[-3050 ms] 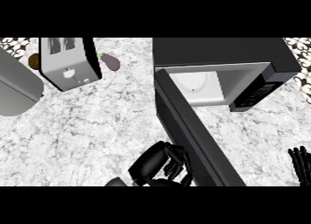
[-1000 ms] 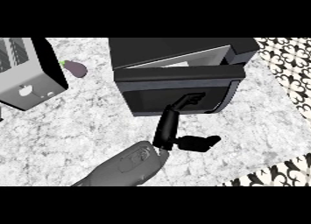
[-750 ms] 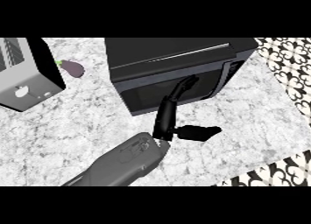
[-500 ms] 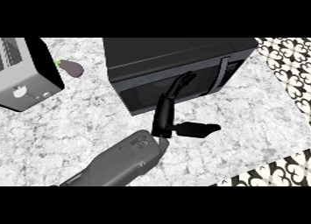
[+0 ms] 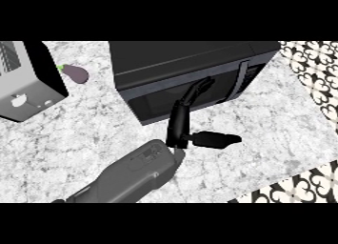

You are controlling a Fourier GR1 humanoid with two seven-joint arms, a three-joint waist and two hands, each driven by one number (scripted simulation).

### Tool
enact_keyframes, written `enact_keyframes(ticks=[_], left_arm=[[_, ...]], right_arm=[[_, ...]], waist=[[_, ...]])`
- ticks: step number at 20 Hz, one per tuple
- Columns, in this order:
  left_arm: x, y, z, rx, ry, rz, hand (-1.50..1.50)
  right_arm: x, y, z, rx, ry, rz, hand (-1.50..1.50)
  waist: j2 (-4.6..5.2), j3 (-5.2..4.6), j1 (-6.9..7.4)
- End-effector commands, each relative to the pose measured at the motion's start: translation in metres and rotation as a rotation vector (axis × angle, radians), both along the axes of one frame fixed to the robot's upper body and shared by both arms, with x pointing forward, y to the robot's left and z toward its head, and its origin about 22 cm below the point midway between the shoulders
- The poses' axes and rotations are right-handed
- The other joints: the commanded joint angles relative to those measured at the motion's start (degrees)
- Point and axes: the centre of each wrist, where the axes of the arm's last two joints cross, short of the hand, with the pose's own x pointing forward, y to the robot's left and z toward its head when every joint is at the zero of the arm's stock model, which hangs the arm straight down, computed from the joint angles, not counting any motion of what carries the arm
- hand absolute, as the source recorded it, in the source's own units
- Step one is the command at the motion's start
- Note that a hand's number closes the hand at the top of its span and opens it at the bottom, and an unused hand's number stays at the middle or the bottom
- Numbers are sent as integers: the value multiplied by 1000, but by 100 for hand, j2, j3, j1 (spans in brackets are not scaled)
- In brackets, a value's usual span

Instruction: Pick up the milk, place it into the microwave and close the microwave

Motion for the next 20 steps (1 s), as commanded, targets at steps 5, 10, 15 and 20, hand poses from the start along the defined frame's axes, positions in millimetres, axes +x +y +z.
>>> enact_keyframes(ticks=[5, 10, 15, 20], left_arm=[[16, 0, 10, -20, -5, 48, -150], [21, 1, 9, -18, -14, 51, -150], [22, 1, 9, -20, -12, 52, -150], [21, 2, 6, -35, -9, 55, -150]], right_arm=[[13, 15, -40, 300, 76, 148, 150], [18, 10, -47, 345, 161, 174, -150], [26, 8, -44, 367, 197, 222, -150], [32, -3, -43, 396, 215, 225, -150]], waist=[[103, 73, 90], [131, 28, 29], [116, 11, -16], [140, 20, -54]])
